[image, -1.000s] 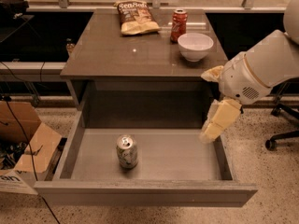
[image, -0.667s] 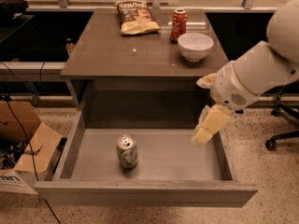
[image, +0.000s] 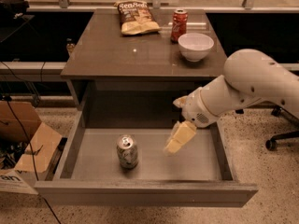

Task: Pick 7up can from top drawer and place on counter

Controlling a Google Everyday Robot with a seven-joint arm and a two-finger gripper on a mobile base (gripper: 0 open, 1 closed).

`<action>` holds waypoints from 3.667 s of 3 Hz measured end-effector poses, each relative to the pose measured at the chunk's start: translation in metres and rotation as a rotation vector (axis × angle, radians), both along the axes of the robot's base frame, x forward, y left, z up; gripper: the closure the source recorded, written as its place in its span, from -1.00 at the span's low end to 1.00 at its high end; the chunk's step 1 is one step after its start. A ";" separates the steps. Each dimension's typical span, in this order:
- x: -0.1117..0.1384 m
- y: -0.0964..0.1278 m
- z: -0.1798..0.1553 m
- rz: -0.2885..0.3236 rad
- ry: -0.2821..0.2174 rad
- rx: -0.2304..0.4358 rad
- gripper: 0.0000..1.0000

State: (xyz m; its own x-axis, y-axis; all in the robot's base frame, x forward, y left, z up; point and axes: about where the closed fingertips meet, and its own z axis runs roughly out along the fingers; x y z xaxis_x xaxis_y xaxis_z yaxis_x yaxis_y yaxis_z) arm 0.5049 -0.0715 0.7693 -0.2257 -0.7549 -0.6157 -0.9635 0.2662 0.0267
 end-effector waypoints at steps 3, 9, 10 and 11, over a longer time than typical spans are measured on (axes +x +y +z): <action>0.002 0.110 -0.105 0.089 0.146 0.223 -1.00; 0.039 0.061 0.006 -0.007 0.045 0.268 1.00; 0.073 0.034 0.071 -0.019 -0.061 0.284 1.00; 0.107 0.028 0.128 -0.048 -0.137 0.381 1.00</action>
Offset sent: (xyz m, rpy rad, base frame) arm 0.0183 0.1052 -0.1123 0.2135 0.1184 0.0664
